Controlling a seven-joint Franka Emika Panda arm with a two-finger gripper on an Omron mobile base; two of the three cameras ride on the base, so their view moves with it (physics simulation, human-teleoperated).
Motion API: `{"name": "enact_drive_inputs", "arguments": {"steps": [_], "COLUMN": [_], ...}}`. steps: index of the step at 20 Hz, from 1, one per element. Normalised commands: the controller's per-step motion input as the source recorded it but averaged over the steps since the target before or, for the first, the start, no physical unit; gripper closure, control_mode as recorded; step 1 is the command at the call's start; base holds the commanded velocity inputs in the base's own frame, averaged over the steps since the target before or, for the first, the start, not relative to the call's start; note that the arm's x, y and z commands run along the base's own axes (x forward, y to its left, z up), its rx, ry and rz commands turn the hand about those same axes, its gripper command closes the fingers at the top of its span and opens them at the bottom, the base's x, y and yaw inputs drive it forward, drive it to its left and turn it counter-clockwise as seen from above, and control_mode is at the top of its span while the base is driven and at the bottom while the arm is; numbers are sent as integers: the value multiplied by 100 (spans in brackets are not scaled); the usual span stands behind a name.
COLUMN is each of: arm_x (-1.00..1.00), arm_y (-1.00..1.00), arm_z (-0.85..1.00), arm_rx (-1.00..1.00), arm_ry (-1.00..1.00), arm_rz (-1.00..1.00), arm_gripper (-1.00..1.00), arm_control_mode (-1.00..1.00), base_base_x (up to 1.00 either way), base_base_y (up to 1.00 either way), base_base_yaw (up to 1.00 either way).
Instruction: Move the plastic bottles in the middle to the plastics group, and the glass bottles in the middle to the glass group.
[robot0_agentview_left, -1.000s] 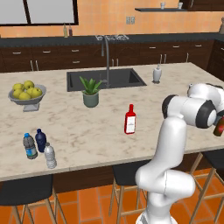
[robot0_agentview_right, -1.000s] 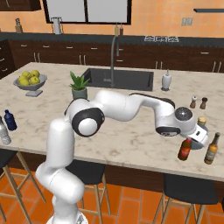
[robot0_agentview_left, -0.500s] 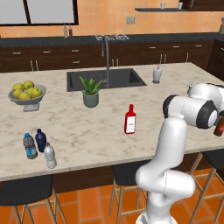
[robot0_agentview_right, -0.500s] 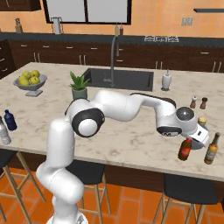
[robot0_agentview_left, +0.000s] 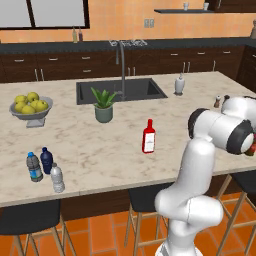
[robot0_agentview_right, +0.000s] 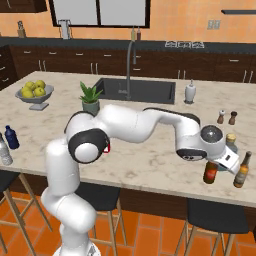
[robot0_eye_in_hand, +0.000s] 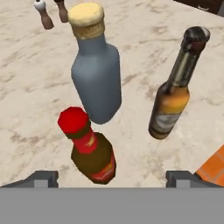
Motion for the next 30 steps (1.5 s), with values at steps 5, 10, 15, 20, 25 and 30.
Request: {"name": "enact_drive_inputs", "arguments": {"steps": [5,10,15,20,25,30], "arm_x": [-37,0,4,24,12,31], "arm_y": [62,87,88,98,98,83], "arm_z": [42,38,41,33,23,0], "arm_rx": [0,0,0,0,0,1], "arm_ry": [2,4,7,12,7,3], "arm_rz": [-6,0,1,9,7,18], "arm_gripper": [-100,-100,-100,-100,-100,-100], "arm_control_mode": [-100,-100,-100,-100,-100,-100], "base_base_x": [0,0,0,0,0,0], "base_base_y": [0,0,0,0,0,0], "base_base_yaw": [0,0,0,0,0,0]}}
